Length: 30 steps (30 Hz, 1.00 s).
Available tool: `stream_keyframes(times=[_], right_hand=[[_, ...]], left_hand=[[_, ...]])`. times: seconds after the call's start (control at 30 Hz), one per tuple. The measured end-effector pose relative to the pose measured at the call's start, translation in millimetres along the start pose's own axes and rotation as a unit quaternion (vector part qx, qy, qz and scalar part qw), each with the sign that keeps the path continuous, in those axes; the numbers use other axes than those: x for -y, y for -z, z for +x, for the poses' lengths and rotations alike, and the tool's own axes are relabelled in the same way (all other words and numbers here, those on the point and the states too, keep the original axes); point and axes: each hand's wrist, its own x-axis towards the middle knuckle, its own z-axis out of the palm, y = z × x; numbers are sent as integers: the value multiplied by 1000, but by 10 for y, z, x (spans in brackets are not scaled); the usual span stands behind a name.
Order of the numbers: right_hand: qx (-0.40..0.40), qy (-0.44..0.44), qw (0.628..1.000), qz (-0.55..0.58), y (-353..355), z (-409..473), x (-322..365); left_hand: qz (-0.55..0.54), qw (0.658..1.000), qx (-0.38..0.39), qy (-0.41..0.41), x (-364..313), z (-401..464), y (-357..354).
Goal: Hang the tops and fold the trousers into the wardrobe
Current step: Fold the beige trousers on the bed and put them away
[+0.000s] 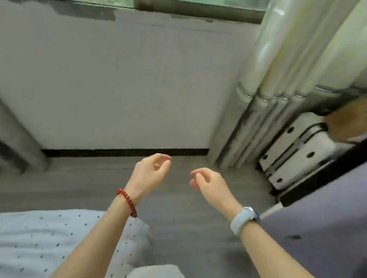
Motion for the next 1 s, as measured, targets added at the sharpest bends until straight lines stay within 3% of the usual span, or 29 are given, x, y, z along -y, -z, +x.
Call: stream_keyframes(times=[0.17,0.33,0.6,0.73,0.8,1.0], right_hand=[[131,62,989,-39,-796,866,714],[249,126,956,-91,-1572,1588,1305],[437,235,848,-187,-2456,2659,2231],[478,291,804,-202,-2757,3084,2708],[483,299,801,-189,-2954,3203,2867],[593,295,726,-185,-3846,3047,3176]], left_hand=[[-28,987,-119,102,539,239,894],[-32,954,-240,178,940,489,1501],[-59,820,-478,309,1428,888,2268],[-68,772,-543,323,1317,1217,2594],[-63,759,-558,329,1273,1280,2735],[-57,662,-640,386,1480,928,3083]])
